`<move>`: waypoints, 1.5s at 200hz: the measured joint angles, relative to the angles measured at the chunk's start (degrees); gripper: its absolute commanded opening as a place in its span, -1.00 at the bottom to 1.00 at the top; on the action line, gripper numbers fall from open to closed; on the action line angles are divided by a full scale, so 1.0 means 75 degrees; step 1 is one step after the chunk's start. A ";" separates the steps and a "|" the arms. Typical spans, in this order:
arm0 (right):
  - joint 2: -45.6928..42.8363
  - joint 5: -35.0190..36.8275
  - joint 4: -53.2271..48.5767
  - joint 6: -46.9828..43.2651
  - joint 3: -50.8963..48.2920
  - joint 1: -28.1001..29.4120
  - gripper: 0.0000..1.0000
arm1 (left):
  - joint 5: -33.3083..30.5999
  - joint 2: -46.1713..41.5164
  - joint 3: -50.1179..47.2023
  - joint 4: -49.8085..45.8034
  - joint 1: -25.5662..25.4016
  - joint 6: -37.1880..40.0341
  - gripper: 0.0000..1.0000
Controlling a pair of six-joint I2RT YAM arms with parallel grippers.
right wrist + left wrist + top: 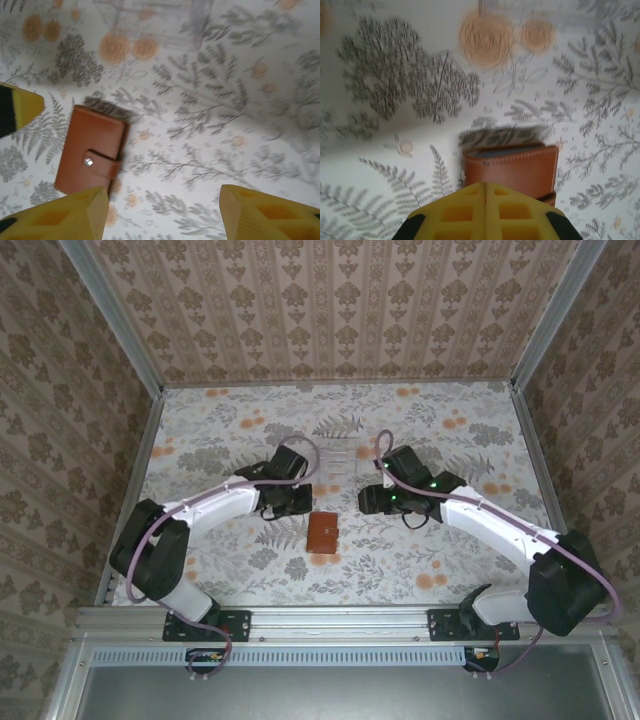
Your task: Take the credit cards out of the card holder
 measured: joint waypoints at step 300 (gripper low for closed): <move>0.4016 0.0839 -0.1037 0.2014 0.2629 0.2081 -0.10 | 0.1489 -0.0248 -0.2818 0.3480 -0.0230 -0.0985 -0.78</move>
